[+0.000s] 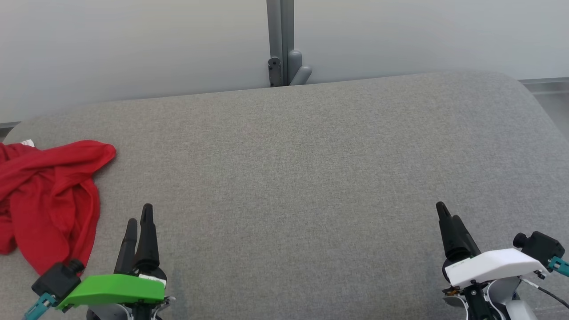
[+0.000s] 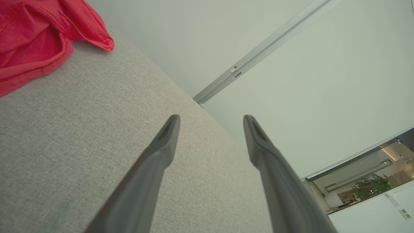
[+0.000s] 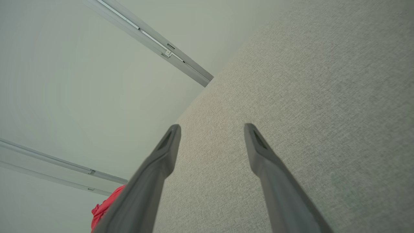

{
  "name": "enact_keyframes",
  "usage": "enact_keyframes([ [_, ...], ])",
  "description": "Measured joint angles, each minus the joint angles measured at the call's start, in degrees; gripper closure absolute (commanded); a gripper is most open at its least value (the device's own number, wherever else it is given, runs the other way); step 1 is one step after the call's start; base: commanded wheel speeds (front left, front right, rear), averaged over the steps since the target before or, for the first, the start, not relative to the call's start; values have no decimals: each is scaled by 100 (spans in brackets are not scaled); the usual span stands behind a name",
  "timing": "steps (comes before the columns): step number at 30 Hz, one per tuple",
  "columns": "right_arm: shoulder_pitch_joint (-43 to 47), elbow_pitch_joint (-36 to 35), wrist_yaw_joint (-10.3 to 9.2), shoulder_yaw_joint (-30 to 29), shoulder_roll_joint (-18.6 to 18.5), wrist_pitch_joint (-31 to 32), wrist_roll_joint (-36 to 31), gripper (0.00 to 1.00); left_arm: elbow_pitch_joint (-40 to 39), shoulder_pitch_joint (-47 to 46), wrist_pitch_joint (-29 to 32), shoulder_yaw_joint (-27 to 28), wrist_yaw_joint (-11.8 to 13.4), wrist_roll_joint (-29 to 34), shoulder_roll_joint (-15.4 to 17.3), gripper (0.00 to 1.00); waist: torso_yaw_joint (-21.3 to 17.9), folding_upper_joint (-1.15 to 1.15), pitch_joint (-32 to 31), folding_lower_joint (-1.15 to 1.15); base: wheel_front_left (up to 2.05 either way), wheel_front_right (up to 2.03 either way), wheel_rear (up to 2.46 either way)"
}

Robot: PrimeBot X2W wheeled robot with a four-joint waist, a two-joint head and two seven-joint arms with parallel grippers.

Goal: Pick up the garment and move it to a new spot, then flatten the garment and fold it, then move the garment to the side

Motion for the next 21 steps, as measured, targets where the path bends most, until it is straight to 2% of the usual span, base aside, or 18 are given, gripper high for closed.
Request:
enact_keyframes([
  [11, 26, -142, 0, 208, -9, -232, -633, 0, -12, 82, -148, -85, -1, 463, -13, 0, -5, 0, -18, 0, 0, 0, 0],
  [21, 55, -269, 0, 476, -25, -441, -1382, 0, -270, 98, -260, -100, -1, 1423, 4, 0, -25, 0, -9, 0, 0, 0, 0],
])
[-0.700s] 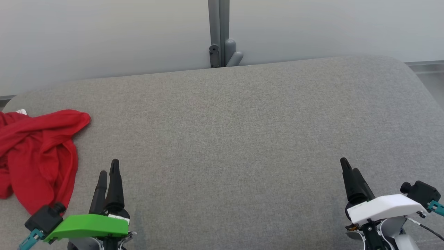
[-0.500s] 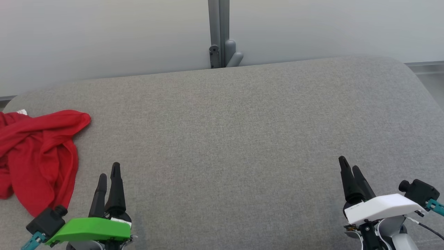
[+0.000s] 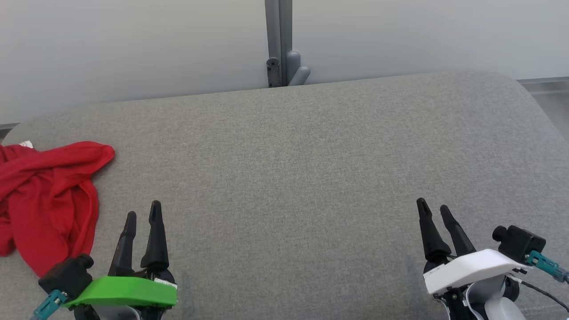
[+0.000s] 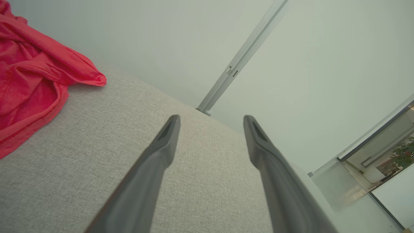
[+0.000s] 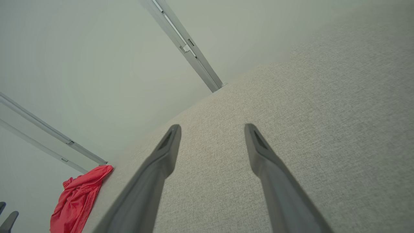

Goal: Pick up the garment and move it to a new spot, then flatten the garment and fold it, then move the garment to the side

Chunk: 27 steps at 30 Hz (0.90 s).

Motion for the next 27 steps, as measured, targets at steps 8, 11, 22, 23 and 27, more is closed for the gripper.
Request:
enact_keyframes([
  [8, 37, -146, 0, 175, -4, -155, -508, 0, -77, 81, -96, -54, -1, 528, 9, 0, -11, 0, -11, 0, 0, 0, 0],
  [11, 50, -222, 0, 244, -7, -241, -768, 0, -104, 112, -143, -73, -2, 787, 16, 0, -7, 0, -24, 0, 0, 0, 0],
  [22, 69, -387, 0, 425, -19, -427, -1362, 0, -153, 193, -252, -70, -12, 1469, 44, 0, 0, 0, -35, 0, 0, 0, 0],
  [23, 70, -398, 0, 442, -19, -447, -1406, 0, -152, 193, -264, -70, -12, 1517, 49, 0, -1, 0, -34, 0, 0, 0, 0],
  [27, 83, -435, 0, 491, -21, -504, -1582, 0, -152, 198, -302, -73, -16, 1749, 52, 0, -2, 0, -39, 0, 0, 0, 0],
])
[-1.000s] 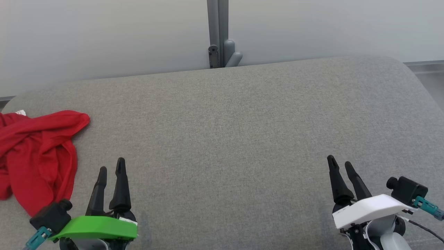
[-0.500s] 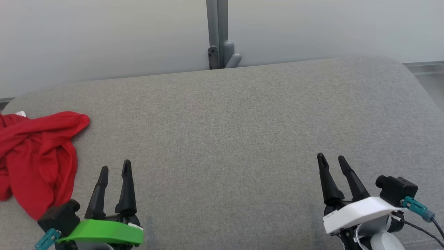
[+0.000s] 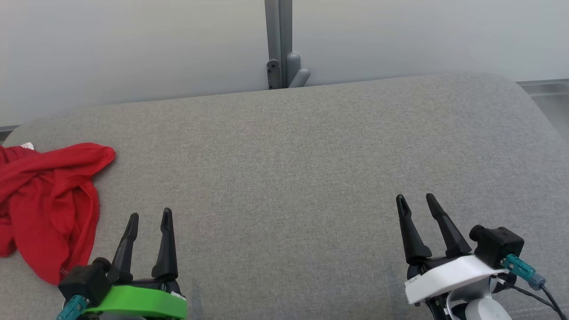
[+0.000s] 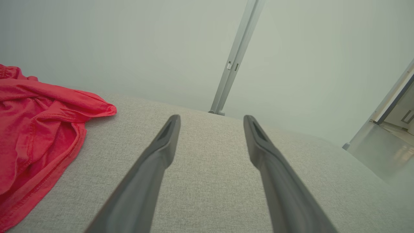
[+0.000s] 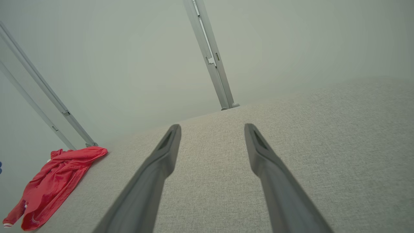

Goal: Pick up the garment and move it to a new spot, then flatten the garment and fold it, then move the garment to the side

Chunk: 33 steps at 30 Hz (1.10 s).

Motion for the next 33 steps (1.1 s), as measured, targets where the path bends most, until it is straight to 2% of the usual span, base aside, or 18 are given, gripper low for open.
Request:
enact_keyframes([
  [33, 206, -269, 1, 368, -21, -454, -1272, 0, -142, 169, -287, -67, -3, 1408, -4, 0, 8, 0, -108, 0, 0, 0, 0],
])
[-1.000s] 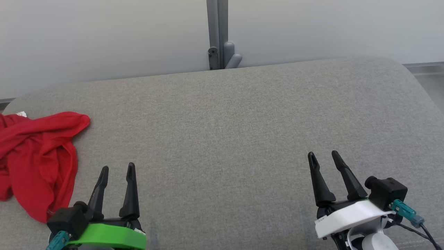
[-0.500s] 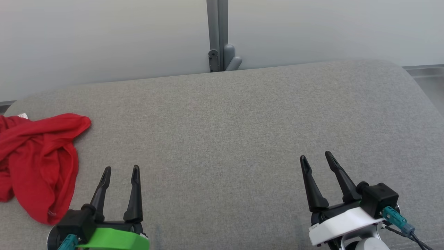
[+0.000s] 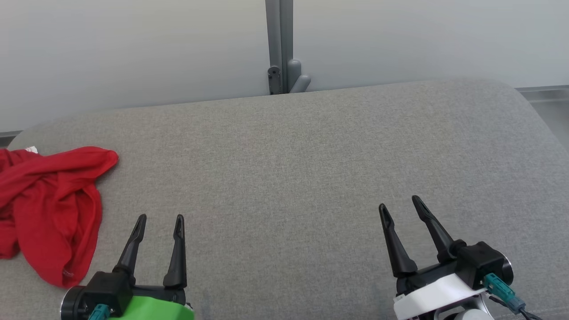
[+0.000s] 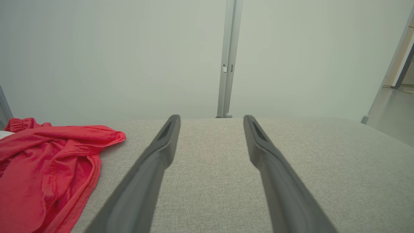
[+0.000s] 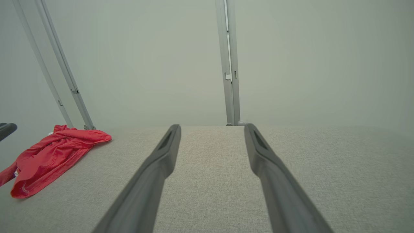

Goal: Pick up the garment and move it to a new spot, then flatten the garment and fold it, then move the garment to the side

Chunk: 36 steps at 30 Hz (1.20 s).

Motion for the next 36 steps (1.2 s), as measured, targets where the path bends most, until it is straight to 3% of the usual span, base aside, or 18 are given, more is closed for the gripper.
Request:
enact_keyframes([
  [36, 119, 52, 1, -245, -5, -76, -33, 0, 383, 36, -40, 90, -7, -5, 44, 0, 5, 0, 40, 0, 0, 0, 0],
])
